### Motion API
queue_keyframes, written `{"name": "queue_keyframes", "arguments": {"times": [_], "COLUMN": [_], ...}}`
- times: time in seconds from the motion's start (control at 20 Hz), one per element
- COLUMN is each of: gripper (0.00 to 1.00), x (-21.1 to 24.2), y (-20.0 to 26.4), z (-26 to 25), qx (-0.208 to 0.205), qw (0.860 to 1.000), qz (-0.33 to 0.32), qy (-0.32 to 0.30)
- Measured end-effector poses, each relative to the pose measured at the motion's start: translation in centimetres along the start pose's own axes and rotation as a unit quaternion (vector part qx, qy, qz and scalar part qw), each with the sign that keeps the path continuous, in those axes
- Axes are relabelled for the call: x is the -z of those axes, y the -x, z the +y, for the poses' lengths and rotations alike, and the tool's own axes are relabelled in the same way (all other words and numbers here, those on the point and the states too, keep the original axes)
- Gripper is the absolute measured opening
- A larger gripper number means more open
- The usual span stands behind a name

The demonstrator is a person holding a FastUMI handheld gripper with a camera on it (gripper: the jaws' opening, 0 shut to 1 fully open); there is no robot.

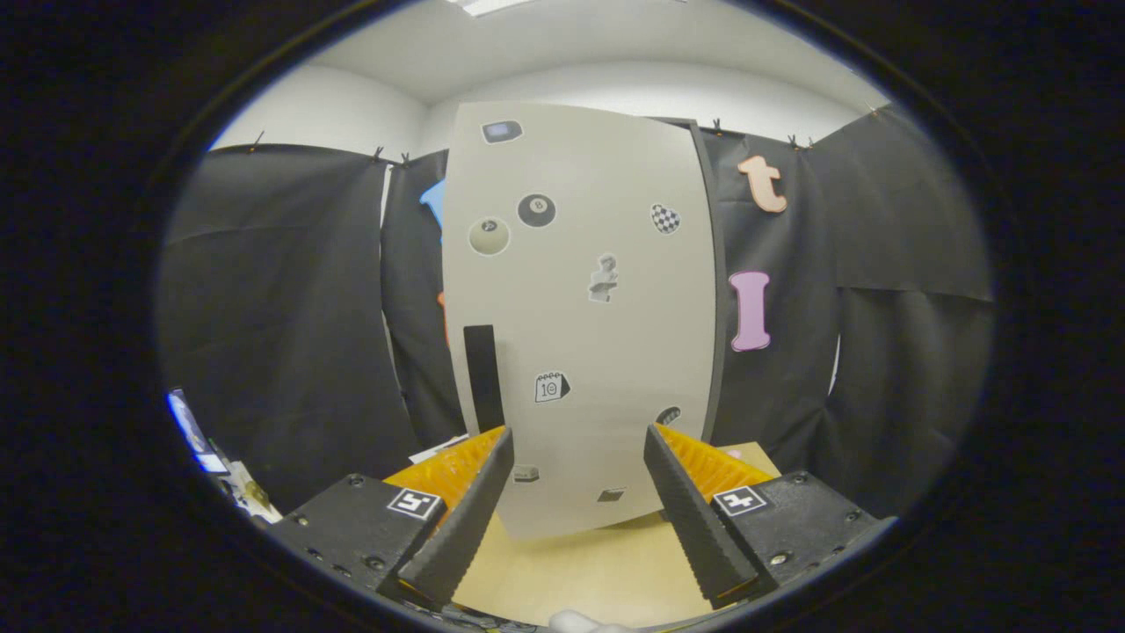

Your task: Open the shoe cabinet door, grab the shoes and put them into the shoe cabinet, then close the shoe cabinet door.

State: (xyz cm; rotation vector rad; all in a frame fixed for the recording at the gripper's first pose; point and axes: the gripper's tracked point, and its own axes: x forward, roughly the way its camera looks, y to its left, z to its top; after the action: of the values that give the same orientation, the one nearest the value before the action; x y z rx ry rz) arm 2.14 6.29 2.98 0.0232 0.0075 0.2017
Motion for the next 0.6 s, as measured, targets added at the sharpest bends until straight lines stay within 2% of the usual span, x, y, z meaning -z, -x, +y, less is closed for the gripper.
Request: {"name": "queue_keyframes", "arguments": {"times": [0.2,0.6], "gripper": [0.98,0.98], "x": [0.9,2.8], "y": [2.6,4.4], "z": [-1.0,-1.5], "qx": [0.031,0.057], "qw": [0.999,0.998], "qz": [-0.009,-0.015], "qy": [0.002,0.010]}}
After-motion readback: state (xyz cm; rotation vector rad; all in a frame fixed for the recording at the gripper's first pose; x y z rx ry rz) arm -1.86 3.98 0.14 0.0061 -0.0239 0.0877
